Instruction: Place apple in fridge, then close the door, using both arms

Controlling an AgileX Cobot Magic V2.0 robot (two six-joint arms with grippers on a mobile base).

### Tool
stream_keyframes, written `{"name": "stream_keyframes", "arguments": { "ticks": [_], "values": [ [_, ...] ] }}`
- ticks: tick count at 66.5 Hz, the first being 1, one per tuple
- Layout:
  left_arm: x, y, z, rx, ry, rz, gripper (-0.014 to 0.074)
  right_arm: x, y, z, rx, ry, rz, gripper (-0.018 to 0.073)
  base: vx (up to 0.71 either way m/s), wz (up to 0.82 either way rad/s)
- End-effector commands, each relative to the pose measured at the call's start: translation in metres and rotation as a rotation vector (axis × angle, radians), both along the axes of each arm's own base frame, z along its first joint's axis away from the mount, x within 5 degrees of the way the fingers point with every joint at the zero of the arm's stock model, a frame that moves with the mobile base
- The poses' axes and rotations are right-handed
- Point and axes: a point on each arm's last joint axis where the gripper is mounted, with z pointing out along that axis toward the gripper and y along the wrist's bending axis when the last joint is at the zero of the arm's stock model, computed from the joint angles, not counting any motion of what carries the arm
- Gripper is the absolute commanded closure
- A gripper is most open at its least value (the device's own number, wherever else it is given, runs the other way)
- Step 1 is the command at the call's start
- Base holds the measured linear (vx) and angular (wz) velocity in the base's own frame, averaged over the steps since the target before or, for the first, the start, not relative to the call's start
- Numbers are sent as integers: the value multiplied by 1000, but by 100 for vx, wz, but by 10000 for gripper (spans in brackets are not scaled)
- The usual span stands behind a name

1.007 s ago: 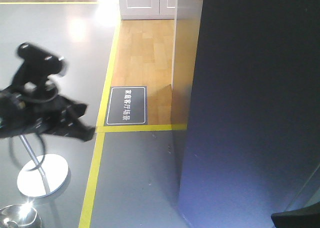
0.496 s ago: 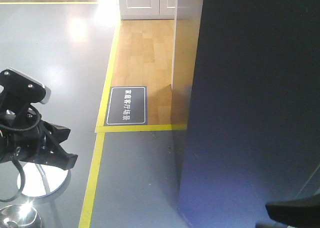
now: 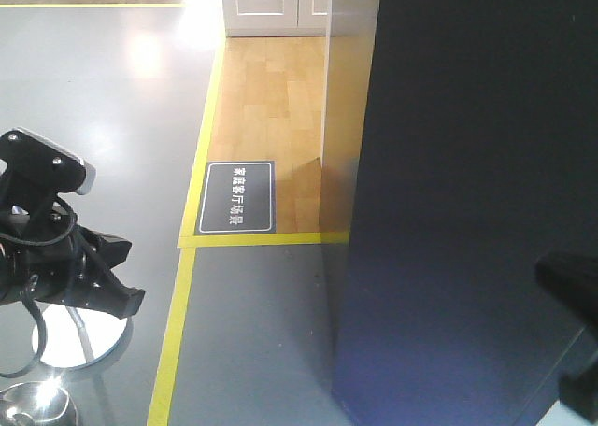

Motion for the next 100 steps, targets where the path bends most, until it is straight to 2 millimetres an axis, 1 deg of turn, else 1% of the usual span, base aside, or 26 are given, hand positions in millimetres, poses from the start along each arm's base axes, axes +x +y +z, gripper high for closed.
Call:
{"name": "stream_keyframes", "arguments": {
  "ticks": [1,14,21,25,33,37,47,60,70,76,78,81,84,86,88,90,92,95,97,100],
  "values": [
    [1,-1,16,-43,-84,7,603,15,-3,12,5,-100,-93,566,0,0],
    [1,-1,16,-43,-84,7,603,41,-9,6,-182,-152,-193,565,0,0],
    [1,-1,16,-43,-84,7,603,55,-13,5,-201,-167,-288,565,0,0],
    [1,-1,16,-43,-84,7,603,62,-17,4,-178,-178,-358,565,0,0],
    [1,-1,16,-43,-84,7,603,78,-23,6,-227,-263,-431,565,0,0],
    [1,-1,16,-43,-84,7,603,87,-26,7,-223,-285,-466,565,0,0],
    [1,-1,16,-43,-84,7,603,116,-40,11,-213,-319,-554,563,0,0],
    [1,-1,16,-44,-85,7,603,160,-62,15,-126,-256,-512,563,0,0],
    [1,-1,16,-44,-85,7,603,188,-92,24,-81,-240,-560,563,0,0],
    [1,-1,16,-44,-85,7,603,207,-107,29,-70,-236,-551,563,0,1],
    [1,-1,16,-44,-85,7,603,216,-114,28,-65,-225,-549,563,0,0],
    [1,-1,16,-44,-85,7,603,226,-119,32,-54,-230,-531,563,0,0],
    [1,-1,16,-44,-85,7,603,242,-128,30,-47,-222,-521,563,0,0],
    [1,-1,16,-44,-85,7,603,250,-131,34,-41,-232,-509,563,0,0],
    [1,-1,16,-44,-85,7,603,261,-137,31,-31,-224,-502,563,0,0],
    [1,-1,16,-44,-85,7,603,271,-142,35,-12,-235,-489,563,0,0],
    [1,-1,16,-44,-85,7,603,279,-145,32,23,-220,-476,563,0,0],
    [1,-1,16,-44,-85,7,603,287,-148,35,91,-214,-454,563,0,0],
    [1,-1,16,-44,-85,7,603,291,-148,34,140,-196,-436,563,0,0],
    [1,-1,16,-44,-85,7,603,294,-147,37,196,-186,-411,563,0,0]
  ]
}}
